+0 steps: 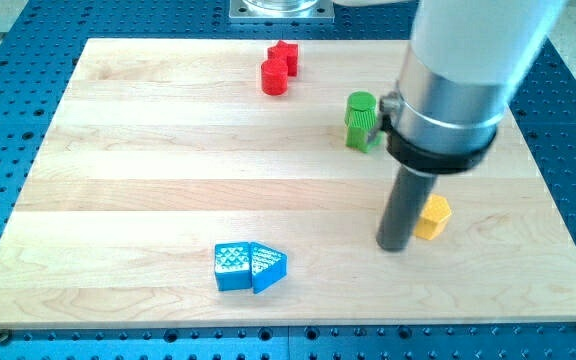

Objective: Move the yellow hexagon to the right of the green blocks

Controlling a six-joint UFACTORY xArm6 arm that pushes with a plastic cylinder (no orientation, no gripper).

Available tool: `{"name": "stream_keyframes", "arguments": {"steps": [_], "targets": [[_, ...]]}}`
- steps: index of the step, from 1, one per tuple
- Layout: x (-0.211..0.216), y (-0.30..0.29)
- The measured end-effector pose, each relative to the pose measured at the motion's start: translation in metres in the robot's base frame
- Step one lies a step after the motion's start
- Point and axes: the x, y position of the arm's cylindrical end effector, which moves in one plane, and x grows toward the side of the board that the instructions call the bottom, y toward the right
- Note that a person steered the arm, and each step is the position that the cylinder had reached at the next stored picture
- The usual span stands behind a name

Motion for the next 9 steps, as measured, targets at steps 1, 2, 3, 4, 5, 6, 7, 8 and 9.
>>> {"name": "stream_keyframes", "arguments": {"steps": [1,2,3,4,5,6,7,8,9], "targets": [[-0.019,0.001],[-0.018,0.002],[-0.012,0.002],[0.007,0.008],[-0.009,0.019],[-0.005,0.054],[0.008,0.075],[-0.025,0.095],[-0.008,0.133]]}}
